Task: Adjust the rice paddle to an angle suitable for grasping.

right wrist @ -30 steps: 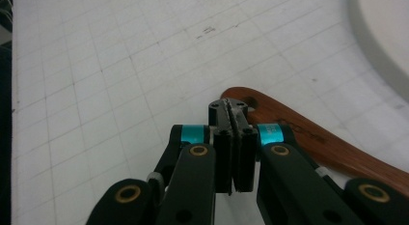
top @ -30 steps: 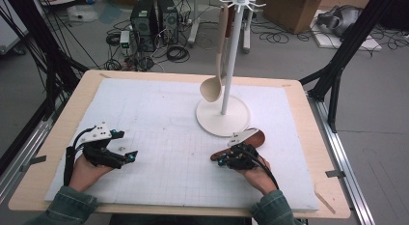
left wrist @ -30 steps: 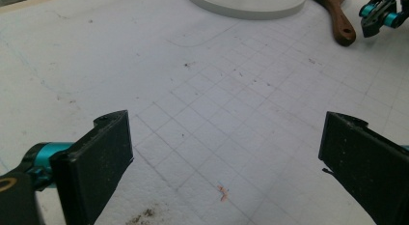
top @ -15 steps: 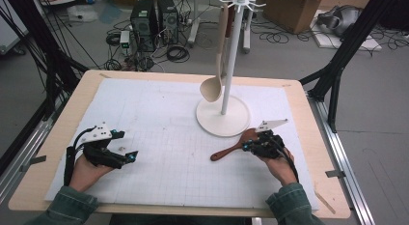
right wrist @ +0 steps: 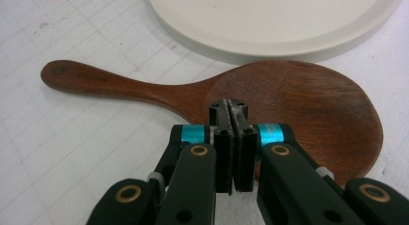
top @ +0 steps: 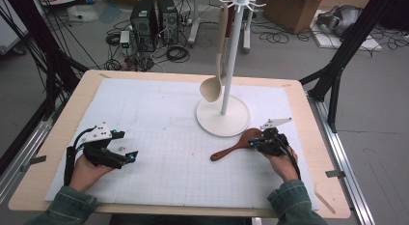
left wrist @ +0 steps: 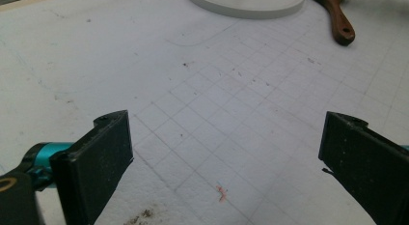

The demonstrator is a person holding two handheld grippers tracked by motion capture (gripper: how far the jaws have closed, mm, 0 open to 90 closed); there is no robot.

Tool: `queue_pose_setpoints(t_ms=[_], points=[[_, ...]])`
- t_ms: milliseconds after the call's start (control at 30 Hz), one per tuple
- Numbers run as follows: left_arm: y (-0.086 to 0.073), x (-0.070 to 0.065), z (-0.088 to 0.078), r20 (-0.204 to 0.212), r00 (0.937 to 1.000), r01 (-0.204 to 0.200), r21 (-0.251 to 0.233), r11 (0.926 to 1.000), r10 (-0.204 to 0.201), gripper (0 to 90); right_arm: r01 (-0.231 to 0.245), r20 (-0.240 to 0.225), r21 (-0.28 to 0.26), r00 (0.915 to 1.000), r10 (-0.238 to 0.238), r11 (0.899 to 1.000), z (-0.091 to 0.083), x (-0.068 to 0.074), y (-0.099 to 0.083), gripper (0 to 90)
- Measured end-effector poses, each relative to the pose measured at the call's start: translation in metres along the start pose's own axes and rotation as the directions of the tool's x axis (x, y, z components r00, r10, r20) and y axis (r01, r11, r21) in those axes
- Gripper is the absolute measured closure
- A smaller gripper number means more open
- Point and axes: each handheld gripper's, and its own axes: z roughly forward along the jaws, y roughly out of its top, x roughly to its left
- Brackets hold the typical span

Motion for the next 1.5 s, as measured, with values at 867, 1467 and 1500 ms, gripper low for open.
queue_pose_setpoints(t_ms=[867,1467,1500], points=[[0.001,-0.001,0.001,0.006,1.0000,-0.001,-0.001,1.0000,0.001,5.3,0.026,0.008,0.000,0.9996,-0.026,1.000,0.004,0.009,0.002,89.9],[0.001,-0.001,0.000,0.007,1.0000,-0.004,-0.002,1.0000,0.004,5.3,0.023,-0.009,-0.003,0.9997,-0.023,1.000,0.006,0.012,0.003,89.9],[0.001,-0.001,0.000,0.007,1.0000,-0.003,-0.003,1.0000,0.003,5.3,0.021,-0.013,0.000,0.9997,-0.021,1.000,0.006,0.013,0.003,89.9]])
